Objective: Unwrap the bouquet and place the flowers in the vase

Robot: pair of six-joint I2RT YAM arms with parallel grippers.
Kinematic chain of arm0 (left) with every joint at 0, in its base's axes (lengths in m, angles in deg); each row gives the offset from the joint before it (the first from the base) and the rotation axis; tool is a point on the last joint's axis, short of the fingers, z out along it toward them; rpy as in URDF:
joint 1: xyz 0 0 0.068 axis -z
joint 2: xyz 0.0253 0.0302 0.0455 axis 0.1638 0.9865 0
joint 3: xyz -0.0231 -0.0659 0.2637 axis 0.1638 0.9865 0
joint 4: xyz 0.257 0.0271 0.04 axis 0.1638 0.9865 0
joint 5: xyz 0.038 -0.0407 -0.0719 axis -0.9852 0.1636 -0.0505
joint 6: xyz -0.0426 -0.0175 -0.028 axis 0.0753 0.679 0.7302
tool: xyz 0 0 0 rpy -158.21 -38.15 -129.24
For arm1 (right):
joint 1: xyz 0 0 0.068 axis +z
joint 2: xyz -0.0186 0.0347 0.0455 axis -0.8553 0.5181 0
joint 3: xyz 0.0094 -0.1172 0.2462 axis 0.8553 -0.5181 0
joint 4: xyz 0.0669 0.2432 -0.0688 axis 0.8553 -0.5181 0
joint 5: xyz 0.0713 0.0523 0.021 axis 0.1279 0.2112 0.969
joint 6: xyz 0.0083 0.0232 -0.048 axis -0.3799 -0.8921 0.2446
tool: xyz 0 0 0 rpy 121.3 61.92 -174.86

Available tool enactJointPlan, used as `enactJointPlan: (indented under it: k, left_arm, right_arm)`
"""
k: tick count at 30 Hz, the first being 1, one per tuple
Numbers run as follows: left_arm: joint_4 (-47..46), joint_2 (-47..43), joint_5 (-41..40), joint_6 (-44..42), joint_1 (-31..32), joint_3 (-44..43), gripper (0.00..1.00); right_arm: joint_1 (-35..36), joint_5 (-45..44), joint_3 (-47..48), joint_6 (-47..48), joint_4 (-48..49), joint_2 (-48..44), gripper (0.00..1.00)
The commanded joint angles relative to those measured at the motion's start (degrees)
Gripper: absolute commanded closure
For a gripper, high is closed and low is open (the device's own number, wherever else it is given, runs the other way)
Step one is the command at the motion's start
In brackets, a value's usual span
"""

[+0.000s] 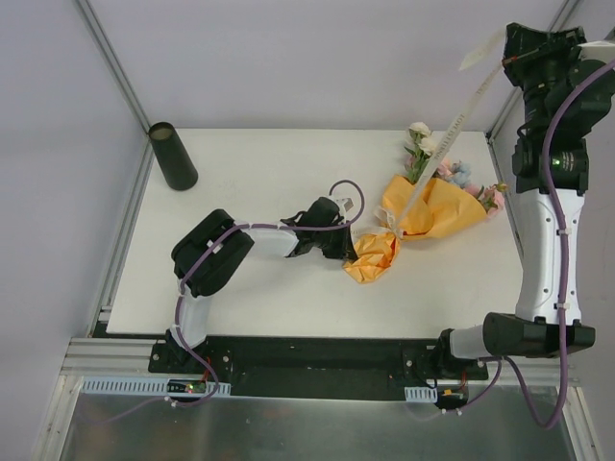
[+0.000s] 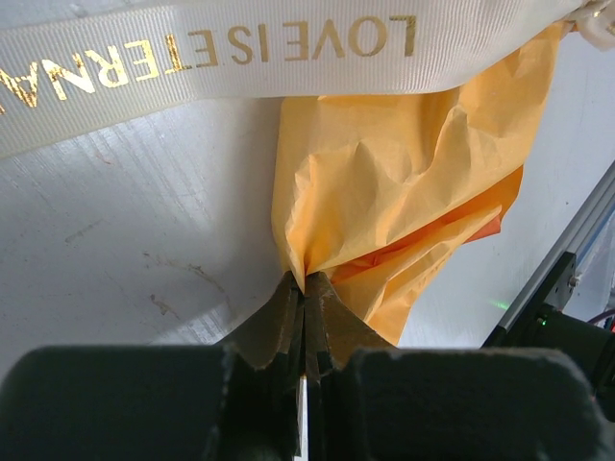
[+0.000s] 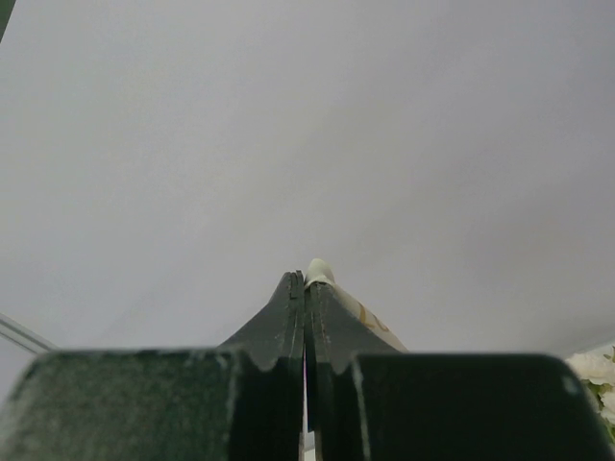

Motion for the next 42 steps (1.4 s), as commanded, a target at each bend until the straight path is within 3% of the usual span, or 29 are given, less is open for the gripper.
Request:
enactJointPlan:
  k: [1, 13, 20, 23, 26, 30, 33, 38, 42]
  left_arm:
    - [1.51, 1.72, -3.83, -0.24, 0.78, 1.27, 1.0]
    - [0.28, 2.33, -4.54, 0.02, 0.78, 1.62, 1.0]
    - [-0.95, 2.77, -4.45, 0.73, 0.96, 2.59, 1.0]
    - [-1.04, 2.51, -4.89, 0.64, 0.96, 3.03, 1.0]
    - [-1.04, 2.68, -5.68, 0.46, 0.87, 3.64, 1.0]
    - [-1.21, 3.3, -5.94, 0.99, 0.96, 3.29, 1.0]
    - [-1.04, 4.09, -6.38, 0.38, 0.96, 2.33, 1.0]
    - [-0.34, 4.27, -7.53, 0.2, 1.14, 2.41, 1.0]
    - [-0.42, 3.56, -7.7, 0.02, 1.05, 3.03, 1.0]
  right_arm:
    - [-0.55, 0.51, 5.75, -0.08, 0.73, 0.89, 1.0]
    - [-0.55, -1.87, 16.04, -3.95, 0.28, 2.39, 1.0]
    - [-0.55, -0.64, 11.13, -3.42, -1.65, -0.77, 1.0]
    - [-0.64, -4.39, 8.75, -2.28, -8.03, -3.23, 1.0]
    - [-0.55, -13.71, 15.84, 0.17, -18.33, -1.49, 1.0]
    - [-0.64, -15.32, 24.46, 4.92, -16.77, 2.2, 1.0]
    - [-0.64, -14.7, 28.08, 3.18, -14.05, 3.79, 1.0]
    - [-0.64, -13.03, 26.77, -0.17, -11.67, 3.01, 1.0]
    - [-0.64, -13.03, 13.28, -3.23, -12.02, -3.92, 1.0]
